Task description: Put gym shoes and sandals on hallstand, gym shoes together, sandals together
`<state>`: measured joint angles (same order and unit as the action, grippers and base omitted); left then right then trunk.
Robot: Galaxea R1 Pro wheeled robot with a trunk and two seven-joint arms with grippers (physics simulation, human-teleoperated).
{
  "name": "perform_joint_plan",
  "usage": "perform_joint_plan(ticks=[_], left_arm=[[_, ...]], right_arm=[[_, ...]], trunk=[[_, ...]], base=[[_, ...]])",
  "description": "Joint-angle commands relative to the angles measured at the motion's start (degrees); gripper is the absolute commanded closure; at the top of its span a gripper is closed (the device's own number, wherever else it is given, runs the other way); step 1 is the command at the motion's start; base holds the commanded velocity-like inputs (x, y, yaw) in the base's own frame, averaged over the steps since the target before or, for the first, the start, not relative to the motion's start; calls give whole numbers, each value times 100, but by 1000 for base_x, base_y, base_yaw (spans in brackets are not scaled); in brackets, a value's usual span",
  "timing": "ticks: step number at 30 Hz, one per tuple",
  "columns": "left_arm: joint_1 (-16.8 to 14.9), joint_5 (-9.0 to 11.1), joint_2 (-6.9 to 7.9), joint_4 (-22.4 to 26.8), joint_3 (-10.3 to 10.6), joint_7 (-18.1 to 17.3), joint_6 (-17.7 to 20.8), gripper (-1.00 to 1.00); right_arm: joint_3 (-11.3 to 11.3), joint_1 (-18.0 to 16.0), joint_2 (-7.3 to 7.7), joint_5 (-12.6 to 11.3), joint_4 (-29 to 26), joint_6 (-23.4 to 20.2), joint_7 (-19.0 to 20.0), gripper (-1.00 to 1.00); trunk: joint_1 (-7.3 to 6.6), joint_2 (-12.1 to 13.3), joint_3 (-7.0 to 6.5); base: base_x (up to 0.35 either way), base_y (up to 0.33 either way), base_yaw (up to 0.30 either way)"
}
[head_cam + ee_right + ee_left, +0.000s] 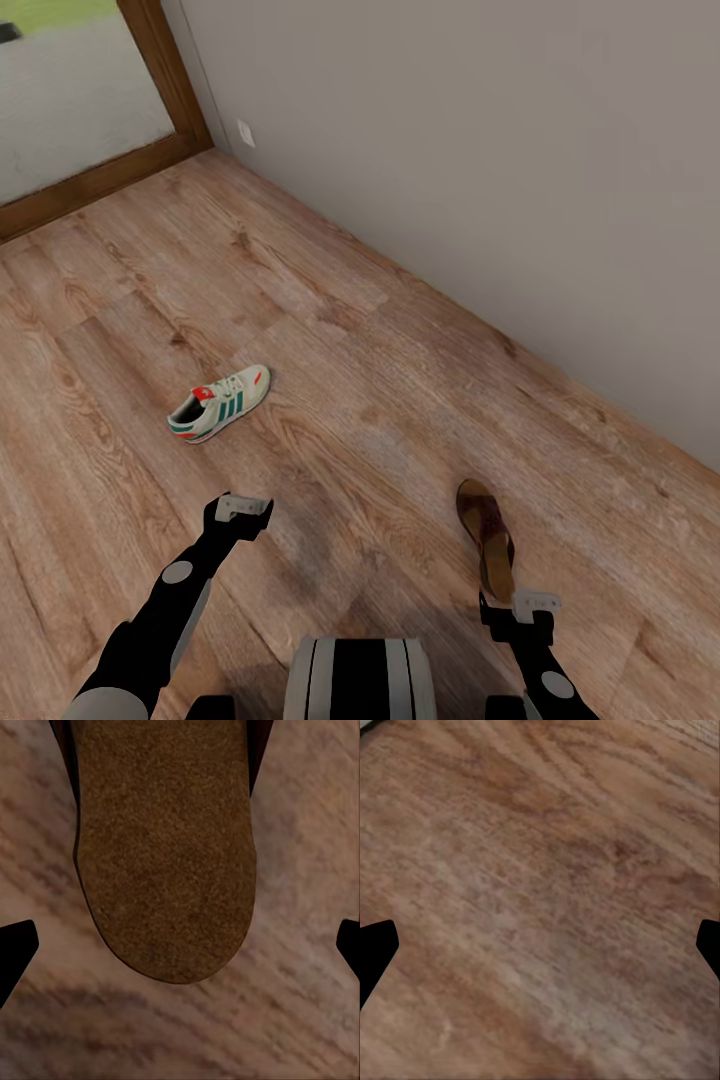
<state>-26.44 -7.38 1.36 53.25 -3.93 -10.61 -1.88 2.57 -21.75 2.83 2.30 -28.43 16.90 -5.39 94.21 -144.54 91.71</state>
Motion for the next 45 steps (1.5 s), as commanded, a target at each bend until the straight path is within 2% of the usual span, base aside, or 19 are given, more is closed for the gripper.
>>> perform_joint_plan(ticks=[1,21,31,45], left_arm=[[-2,-61,-4,1,-20,-31,-21,-100],[9,-61,-4,21,-18,-36,-63,-100],[25,-61,-74,73,146,-39,-93,-100],[16,-44,-84,272,165,-38,-93,-100]], right_arm=[[7,-1,-1,25,4,16,-14,-100],[7,-2,-1,25,4,16,-14,-100],[7,2,-6,25,-4,16,-14,-100],[7,1,-10,25,-5,16,-14,-100]], trunk=[[-1,-1,4],[-1,-1,7],[-1,-1,7],[-1,-1,7]], base=[[0,0,0],[0,0,0],[0,0,0],[2,0,0]])
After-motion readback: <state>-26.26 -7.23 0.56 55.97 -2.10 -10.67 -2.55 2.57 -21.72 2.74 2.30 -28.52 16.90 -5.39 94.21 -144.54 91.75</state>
